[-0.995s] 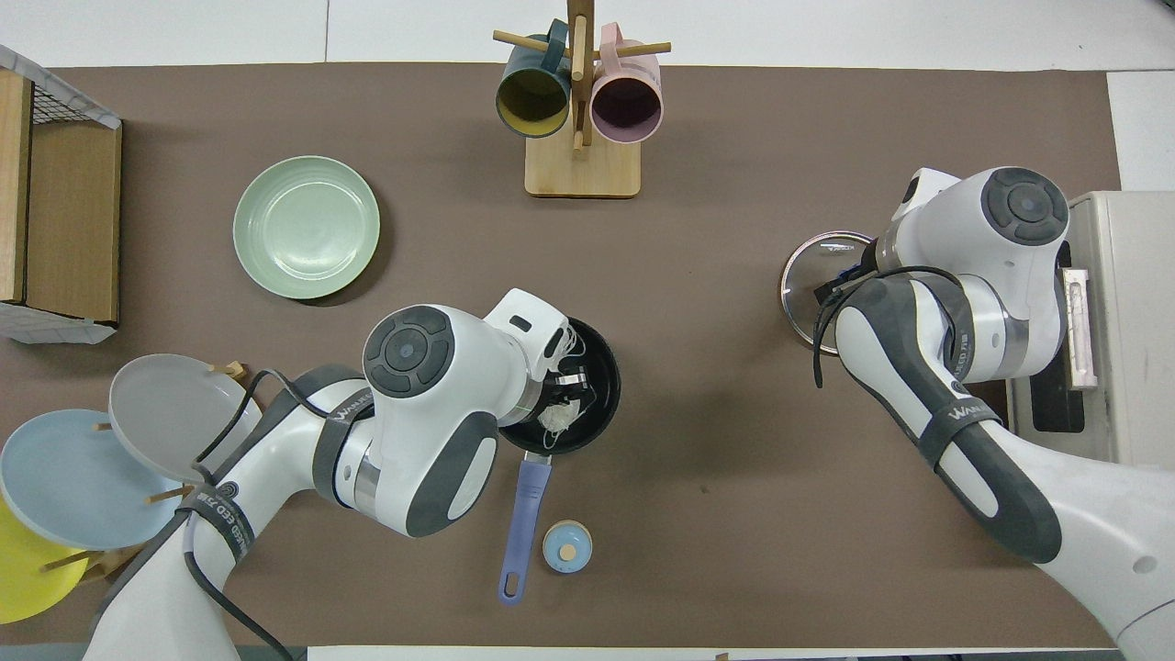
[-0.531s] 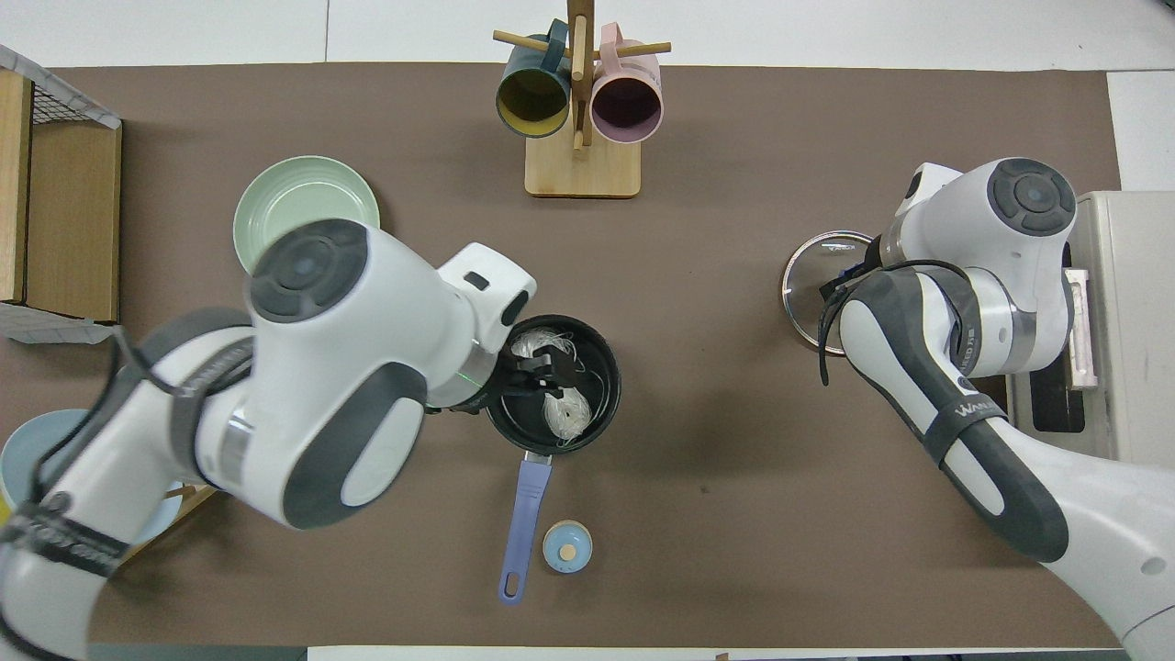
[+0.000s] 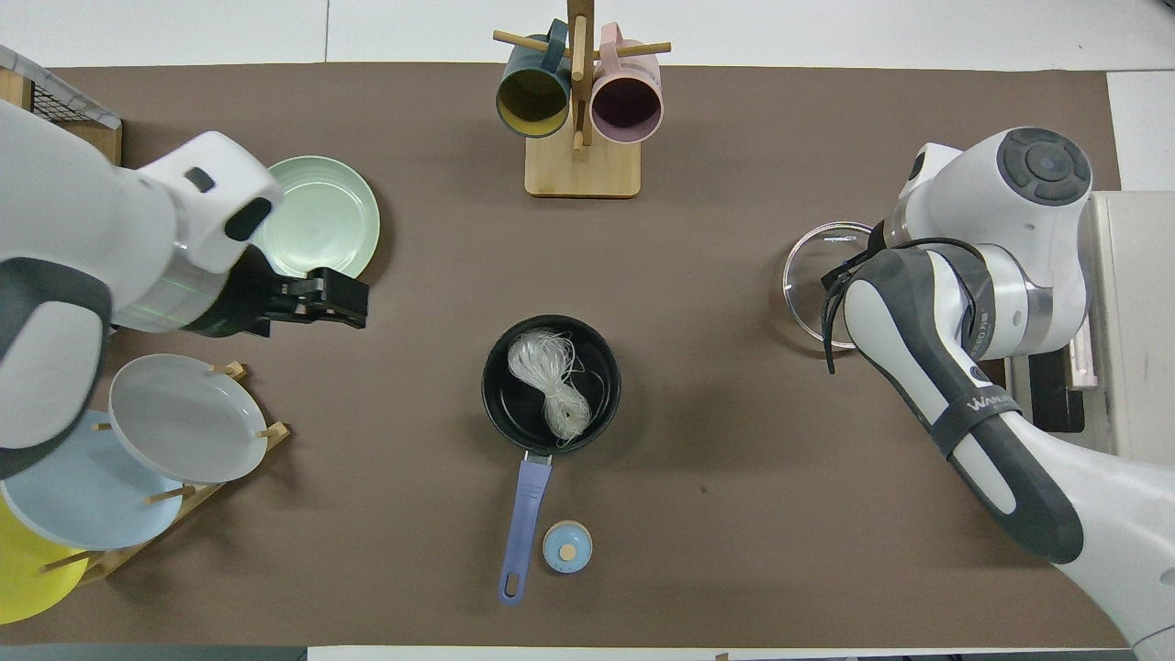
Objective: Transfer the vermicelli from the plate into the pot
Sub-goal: 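Withdraw the left gripper while the right gripper lifts the glass lid, then move the glass lid with the right gripper onto the black saucepan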
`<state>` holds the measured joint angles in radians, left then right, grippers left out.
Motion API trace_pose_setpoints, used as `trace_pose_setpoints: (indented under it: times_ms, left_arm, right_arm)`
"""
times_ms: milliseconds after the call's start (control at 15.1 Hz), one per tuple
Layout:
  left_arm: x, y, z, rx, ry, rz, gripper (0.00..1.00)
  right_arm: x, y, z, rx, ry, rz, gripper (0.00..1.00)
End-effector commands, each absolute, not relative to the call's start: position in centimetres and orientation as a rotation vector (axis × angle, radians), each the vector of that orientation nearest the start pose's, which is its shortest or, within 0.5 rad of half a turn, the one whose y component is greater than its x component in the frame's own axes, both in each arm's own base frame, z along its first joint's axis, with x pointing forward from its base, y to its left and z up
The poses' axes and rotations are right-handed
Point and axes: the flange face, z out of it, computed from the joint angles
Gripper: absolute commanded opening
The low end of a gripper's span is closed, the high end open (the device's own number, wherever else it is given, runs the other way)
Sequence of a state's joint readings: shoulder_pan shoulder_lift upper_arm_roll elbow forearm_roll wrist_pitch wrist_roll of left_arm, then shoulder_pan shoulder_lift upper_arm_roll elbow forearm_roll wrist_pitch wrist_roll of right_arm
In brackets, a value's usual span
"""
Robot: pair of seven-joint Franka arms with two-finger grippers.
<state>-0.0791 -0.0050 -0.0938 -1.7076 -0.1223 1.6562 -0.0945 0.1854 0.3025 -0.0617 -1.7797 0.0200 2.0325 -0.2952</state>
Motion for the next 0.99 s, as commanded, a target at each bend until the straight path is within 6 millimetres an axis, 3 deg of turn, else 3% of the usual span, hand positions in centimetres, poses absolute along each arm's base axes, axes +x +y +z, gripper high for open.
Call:
trace_pose_setpoints:
  times_ms: [0,133,265,464,730,929]
  left_arm:
    - [55.3,-6.9,56.0,-3.226,0.133,0.073,1.00]
    - [55.4,-6.0,56.0,-3.203,0.111,0.080,1.00]
    - [55.4,-5.8,56.1,-3.201,0.107,0.082,1.00]
    - [55.3,-5.7,56.4,-3.173,0.108,0.098,1.00]
    - [54.6,-6.4,59.8,-3.128,0.118,0.143,1.00]
    - [53.4,-6.3,61.2,-3.111,0.104,0.158,1.00]
  right_arm:
    - [62.8,13.4,43.4,-3.082,-0.546,0.095,0.43]
    - [62.4,16.5,45.7,-3.102,-0.487,0.103,0.43]
    - [61.7,19.2,46.6,-3.112,-0.441,0.096,0.43]
    - [59.5,25.8,47.6,-3.133,-0.310,0.081,0.43]
    - [55.6,33.6,47.9,-3.145,-0.128,0.060,0.43]
    - [54.2,36.5,47.9,-3.130,-0.018,0.025,0.43]
